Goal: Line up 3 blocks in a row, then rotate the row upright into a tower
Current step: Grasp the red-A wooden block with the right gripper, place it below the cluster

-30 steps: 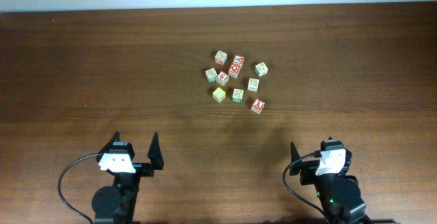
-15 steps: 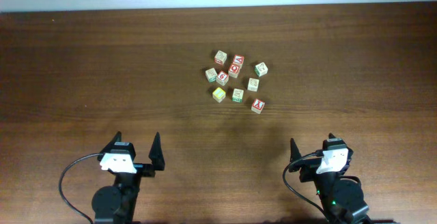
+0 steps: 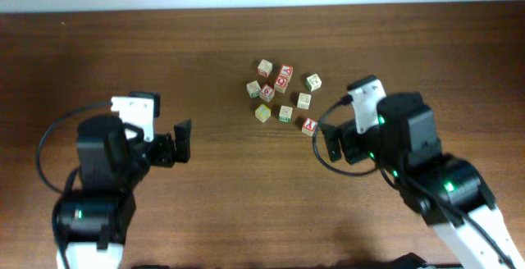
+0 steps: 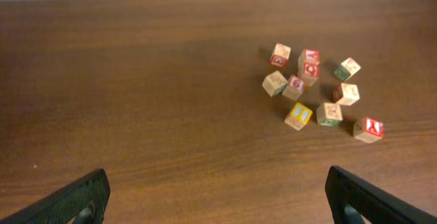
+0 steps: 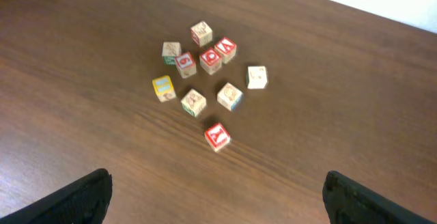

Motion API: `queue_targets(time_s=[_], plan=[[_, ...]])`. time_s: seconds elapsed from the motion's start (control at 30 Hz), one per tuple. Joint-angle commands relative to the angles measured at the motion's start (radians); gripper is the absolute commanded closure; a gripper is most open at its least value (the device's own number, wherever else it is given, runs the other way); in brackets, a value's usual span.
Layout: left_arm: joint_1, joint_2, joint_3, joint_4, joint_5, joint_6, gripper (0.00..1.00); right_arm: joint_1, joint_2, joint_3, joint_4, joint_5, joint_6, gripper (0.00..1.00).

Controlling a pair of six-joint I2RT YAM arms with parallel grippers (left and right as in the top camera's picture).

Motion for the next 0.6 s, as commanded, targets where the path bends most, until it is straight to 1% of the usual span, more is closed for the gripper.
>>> queue_targets(time_s=[0.0,0.03,0.1,0.2,0.23,0.3,0.33,0.4,0.43,0.47,0.57], plan=[[0.003,0.239,0.164,-0.093,0.011,0.034,0.01,-0.130,0.149,0.088,0.002,-0.278,-0.010,0.01],[0.003,0.332,0.204,-0.109,0.017,0.033,0.01,-0.239,0.226,0.088,0.000,-0.469,-0.010,0.01],[0.003,0.408,0.207,-0.090,0.018,0.033,0.01,-0.317,0.327,0.088,-0.006,-0.623,-0.006,0.02],[0.003,0.468,0.206,-0.077,0.018,0.032,0.01,-0.326,0.506,0.088,0.056,-0.668,-0.006,0.01],[0.003,0.468,0.206,-0.056,0.019,0.032,0.01,-0.326,0.564,0.088,0.077,-0.546,0.134,0.23],[0.003,0.468,0.206,-0.027,0.019,0.032,0.01,-0.285,0.634,0.088,0.090,-0.288,0.420,0.29],[0.003,0.468,0.206,-0.028,0.018,0.032,0.01,-0.241,0.676,0.088,0.103,-0.238,0.501,0.31],[0.003,0.468,0.206,-0.027,0.018,0.032,0.01,-0.168,0.747,0.088,0.169,-0.239,0.548,0.38],[0.003,0.468,0.206,-0.024,0.018,0.032,0.01,-0.127,0.779,0.088,0.198,-0.191,0.589,0.43],[0.003,0.468,0.206,-0.024,0.018,0.032,0.01,-0.093,0.805,0.088,0.198,-0.109,0.631,0.44],[0.003,0.468,0.206,-0.026,0.018,0.032,0.01,-0.064,0.854,0.088,0.224,-0.034,0.666,0.53]])
